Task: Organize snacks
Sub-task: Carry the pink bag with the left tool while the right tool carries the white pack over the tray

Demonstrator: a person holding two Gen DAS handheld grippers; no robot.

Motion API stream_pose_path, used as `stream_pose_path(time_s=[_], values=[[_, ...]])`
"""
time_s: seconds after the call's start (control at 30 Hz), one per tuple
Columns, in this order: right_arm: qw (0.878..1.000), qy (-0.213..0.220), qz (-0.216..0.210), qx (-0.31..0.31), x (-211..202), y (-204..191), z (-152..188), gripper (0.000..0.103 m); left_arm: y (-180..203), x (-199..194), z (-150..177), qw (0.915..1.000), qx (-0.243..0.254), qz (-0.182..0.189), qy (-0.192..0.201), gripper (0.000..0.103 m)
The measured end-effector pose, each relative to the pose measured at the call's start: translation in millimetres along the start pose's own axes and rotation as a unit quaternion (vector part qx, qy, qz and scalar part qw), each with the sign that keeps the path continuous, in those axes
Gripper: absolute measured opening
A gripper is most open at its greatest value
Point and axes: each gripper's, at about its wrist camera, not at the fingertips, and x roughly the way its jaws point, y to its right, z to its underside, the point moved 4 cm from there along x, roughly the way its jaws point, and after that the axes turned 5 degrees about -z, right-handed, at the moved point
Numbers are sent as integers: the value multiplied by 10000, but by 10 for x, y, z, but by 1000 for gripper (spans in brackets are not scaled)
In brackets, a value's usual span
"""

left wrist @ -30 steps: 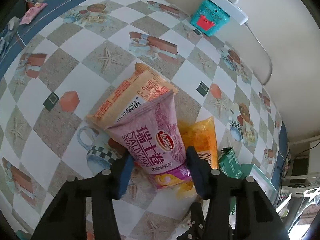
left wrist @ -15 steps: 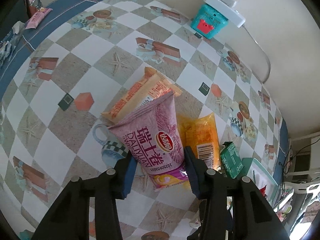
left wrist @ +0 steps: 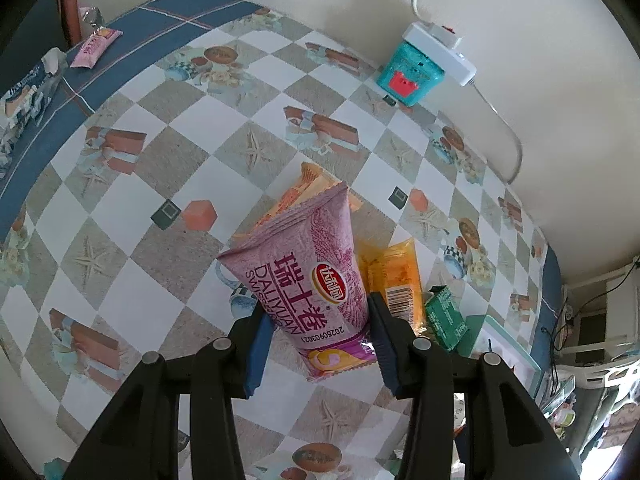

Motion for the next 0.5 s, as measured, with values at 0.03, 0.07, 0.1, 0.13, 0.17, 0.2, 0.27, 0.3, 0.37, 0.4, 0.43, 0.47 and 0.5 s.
stream_pose_path(time_s=[0.03,0.07,0.1,0.13,0.17,0.2,0.27,0.3,0.37,0.4,0.43,0.47,0.5], values=[[10000,31,-6,28,-40,6,-5,55,2,-30,1,10000,9,6,22,48],[10000,70,-14,56,-82,13,-12,55,6,-60,3,10000,17,10,46,48],[9999,103,-21,76,-116,20,-18,55,8,-83,5,10000,24,12,63,48],[9998,147,-18,103,-158,30,-24,55,11,-112,9,10000,38,6,76,48],[9997,186,-4,134,-201,45,-29,55,16,-136,12,10000,54,-11,82,48],[9996,211,14,159,-231,56,-36,55,16,-160,16,9999,73,-26,88,48],[9993,283,68,221,-308,99,-43,55,23,-206,19,9998,125,-61,118,48],[9992,314,88,246,-337,119,-46,55,28,-234,22,9998,145,-71,142,48],[9987,362,149,328,-383,189,-52,55,36,-278,22,9997,174,-74,178,48],[9985,373,170,376,-393,228,-57,55,45,-302,24,9996,188,-77,204,48],[9981,385,196,440,-403,282,-62,55,58,-327,27,9995,211,-74,235,48],[9978,389,216,486,-409,328,-66,55,76,-349,31,9993,243,-69,259,48],[9973,396,252,558,-416,398,-69,55,88,-365,35,9993,259,-65,273,48]])
